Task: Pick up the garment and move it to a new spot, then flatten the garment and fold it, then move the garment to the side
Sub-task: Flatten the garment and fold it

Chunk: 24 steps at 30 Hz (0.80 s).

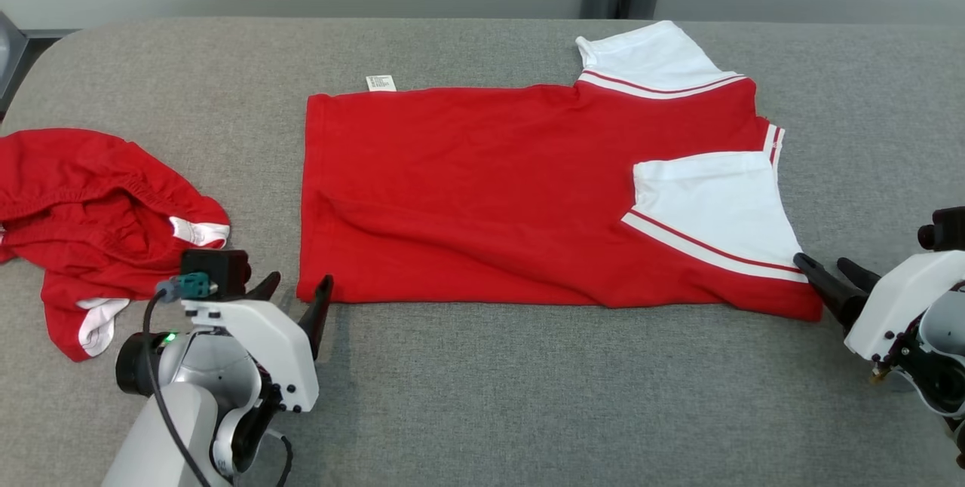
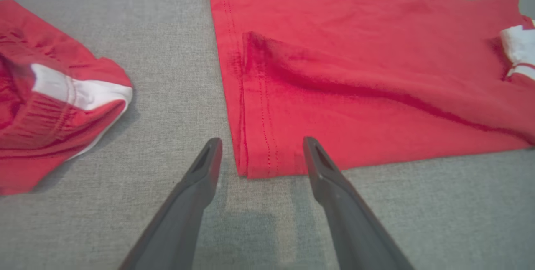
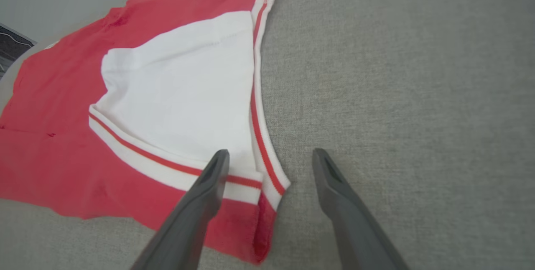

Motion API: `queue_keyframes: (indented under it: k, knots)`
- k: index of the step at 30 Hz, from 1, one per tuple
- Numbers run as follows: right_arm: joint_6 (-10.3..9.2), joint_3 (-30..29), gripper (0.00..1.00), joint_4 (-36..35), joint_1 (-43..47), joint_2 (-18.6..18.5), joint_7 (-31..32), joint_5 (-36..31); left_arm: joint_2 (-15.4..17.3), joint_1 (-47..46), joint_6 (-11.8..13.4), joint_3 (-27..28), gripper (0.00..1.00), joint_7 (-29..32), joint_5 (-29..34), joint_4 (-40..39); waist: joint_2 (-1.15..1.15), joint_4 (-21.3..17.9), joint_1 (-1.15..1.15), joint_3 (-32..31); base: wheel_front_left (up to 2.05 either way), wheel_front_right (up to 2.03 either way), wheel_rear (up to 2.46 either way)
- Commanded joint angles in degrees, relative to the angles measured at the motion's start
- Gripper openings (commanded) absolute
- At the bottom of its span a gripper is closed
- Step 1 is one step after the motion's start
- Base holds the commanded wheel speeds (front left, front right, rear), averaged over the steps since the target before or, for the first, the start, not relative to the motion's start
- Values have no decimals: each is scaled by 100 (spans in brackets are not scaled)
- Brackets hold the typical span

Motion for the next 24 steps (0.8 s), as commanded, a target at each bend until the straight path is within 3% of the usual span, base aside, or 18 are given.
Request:
queue_keyframes:
  k: [1,10,20,21,22,23,24]
  knots:
    - [5,-5,100,49,-55,15,61,-35,-2,-137,25,5,100,33,-25,44,0,18,0,12,0,0,0]
    - [4,126,100,400,-193,223,755,62,-54,-496,-76,-171,100,587,-158,727,0,18,0,56,0,0,0]
    - [5,216,100,318,-66,340,1164,170,-52,-741,-167,-174,100,518,-250,1225,0,-60,0,88,0,0,0]
    - [5,221,82,291,-55,341,1180,181,-55,-761,-188,-187,94,523,-257,1258,0,-65,0,88,0,0,0]
    - [5,229,44,244,-43,341,1190,194,-59,-772,-201,-190,76,480,-269,1276,0,-69,0,86,0,0,0]
    - [5,234,6,196,-30,339,1190,201,-60,-771,-216,-190,23,454,-281,1296,0,-72,0,82,0,0,0]
    - [5,235,0,148,-17,330,1192,216,-62,-766,-222,-198,3,443,-289,1321,0,-74,0,73,0,0,0]
